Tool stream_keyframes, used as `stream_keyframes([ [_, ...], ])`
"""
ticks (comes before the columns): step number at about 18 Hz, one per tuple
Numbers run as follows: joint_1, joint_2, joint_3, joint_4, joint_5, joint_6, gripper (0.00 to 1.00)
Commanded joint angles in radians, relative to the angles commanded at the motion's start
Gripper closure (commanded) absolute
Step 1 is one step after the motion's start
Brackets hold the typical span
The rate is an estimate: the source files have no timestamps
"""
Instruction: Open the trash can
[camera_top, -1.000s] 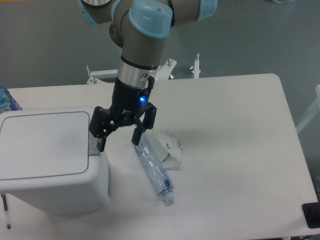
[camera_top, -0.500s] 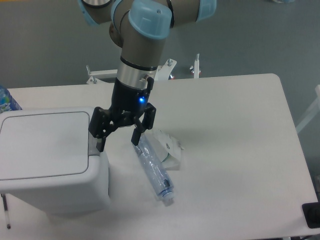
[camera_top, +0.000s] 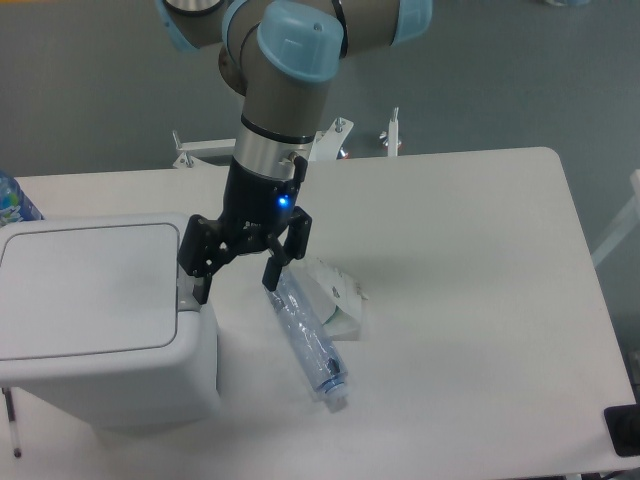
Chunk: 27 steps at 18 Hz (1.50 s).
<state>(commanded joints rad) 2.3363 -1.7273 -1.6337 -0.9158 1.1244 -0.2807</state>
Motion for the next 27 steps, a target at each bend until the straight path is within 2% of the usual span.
stream_keyframes([
  [23, 0.0, -0.005, -0.008, 0.014, 0.0, 0.0, 0.0],
  [27, 0.0, 0.0, 0.018, 0.015, 0.0, 0.0, 0.0],
])
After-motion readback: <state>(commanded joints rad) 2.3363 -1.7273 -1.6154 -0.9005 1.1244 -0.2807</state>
